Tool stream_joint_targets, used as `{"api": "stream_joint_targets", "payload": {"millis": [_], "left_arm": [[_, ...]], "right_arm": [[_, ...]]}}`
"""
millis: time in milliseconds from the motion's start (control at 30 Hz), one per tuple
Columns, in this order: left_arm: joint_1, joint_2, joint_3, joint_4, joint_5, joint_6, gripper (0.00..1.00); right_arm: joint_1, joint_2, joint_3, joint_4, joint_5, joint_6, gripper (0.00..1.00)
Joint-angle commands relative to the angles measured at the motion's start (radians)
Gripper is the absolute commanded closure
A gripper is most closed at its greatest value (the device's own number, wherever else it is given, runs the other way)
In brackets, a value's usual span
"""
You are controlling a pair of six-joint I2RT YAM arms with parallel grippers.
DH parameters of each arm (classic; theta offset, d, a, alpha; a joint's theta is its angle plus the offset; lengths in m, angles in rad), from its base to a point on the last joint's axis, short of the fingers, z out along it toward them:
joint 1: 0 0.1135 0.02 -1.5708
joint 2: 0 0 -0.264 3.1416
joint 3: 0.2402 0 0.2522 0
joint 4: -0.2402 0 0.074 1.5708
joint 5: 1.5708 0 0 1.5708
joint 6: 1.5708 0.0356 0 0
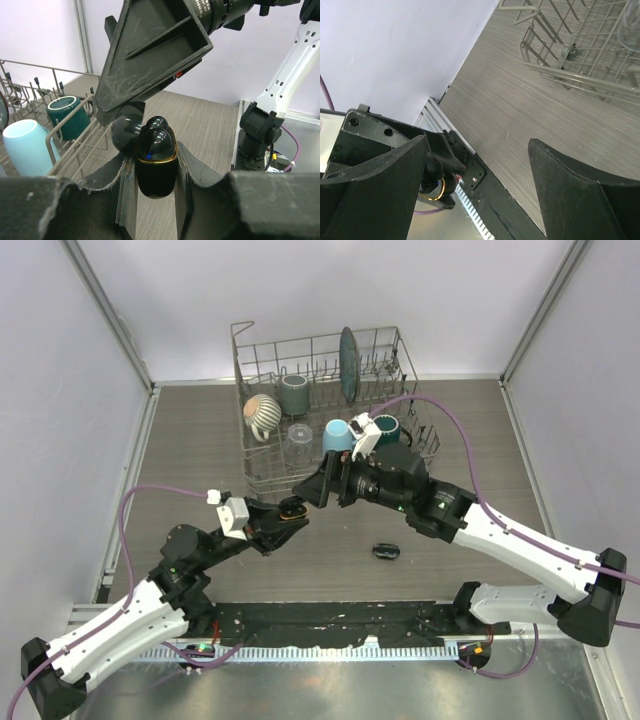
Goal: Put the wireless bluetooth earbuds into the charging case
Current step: Close the charging case, then place the charging case at the center of the board.
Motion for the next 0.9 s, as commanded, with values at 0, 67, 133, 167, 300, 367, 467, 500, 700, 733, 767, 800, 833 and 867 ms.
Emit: {"api": "stream_joint_targets", "payload": {"millis": [0, 67, 133, 167, 300, 367, 467, 500, 700, 733, 767, 800, 833, 867], "left_arm": [[0.001, -0.011, 0.036, 0.073, -0.025, -0.013, 1.0], [-0.001, -0.014, 0.032, 0.075, -0.043, -0.026, 1.0], [-0.001, -0.015, 0.031, 0.073, -0.054, -0.033, 1.0], [-0.001, -0.017, 0.031, 0.073, -0.056, -0.038, 1.0], [-0.001, -0.017, 0.034, 0.06, -0.072, -0.059, 1.0], [0.001, -0.015, 0.035, 0.044, -0.085, -0.07, 1.0], [-0.001, -0.012, 0.052, 0.003, -0.103, -0.099, 1.0], [-0.001, -0.009, 0.061, -0.02, -0.134, -0.137, 1.0], [0.001, 0.067, 0.158, -0.275, -0.181, -0.271, 1.0], [-0.001, 0.076, 0.16, -0.29, -0.189, -0.339, 1.0], [-0.001, 0.087, 0.155, -0.305, -0.191, -0.366, 1.0], [-0.001, 0.096, 0.151, -0.312, -0.188, -0.394, 1.0], [-0.001, 0.112, 0.149, -0.324, -0.181, -0.414, 1.0], [-0.001, 0.119, 0.143, -0.328, -0.177, -0.443, 1.0]], "right_arm": [[0.008, -0.043, -0.03, 0.032, -0.069, -0.021, 0.13], [0.008, -0.057, -0.044, 0.055, -0.101, -0.023, 0.14], [0.008, -0.067, -0.064, 0.072, -0.132, -0.025, 0.14], [0.006, -0.069, -0.074, 0.069, -0.135, -0.023, 0.14], [0.008, -0.083, -0.087, 0.038, -0.13, -0.046, 0.14], [0.008, -0.099, -0.088, -0.002, -0.068, -0.051, 0.15], [0.008, -0.125, -0.105, -0.025, 0.05, -0.038, 0.15], [0.008, -0.145, -0.11, -0.033, 0.109, -0.025, 0.15], [0.008, -0.222, -0.162, -0.111, 0.425, 0.087, 0.14], [0.006, -0.237, -0.165, -0.132, 0.446, 0.098, 0.14], [0.006, -0.244, -0.173, -0.141, 0.463, 0.104, 0.14], [0.006, -0.247, -0.176, -0.151, 0.48, 0.11, 0.14], [0.005, -0.256, -0.176, -0.169, 0.503, 0.117, 0.14], [0.005, -0.261, -0.177, -0.178, 0.519, 0.121, 0.14]]}}
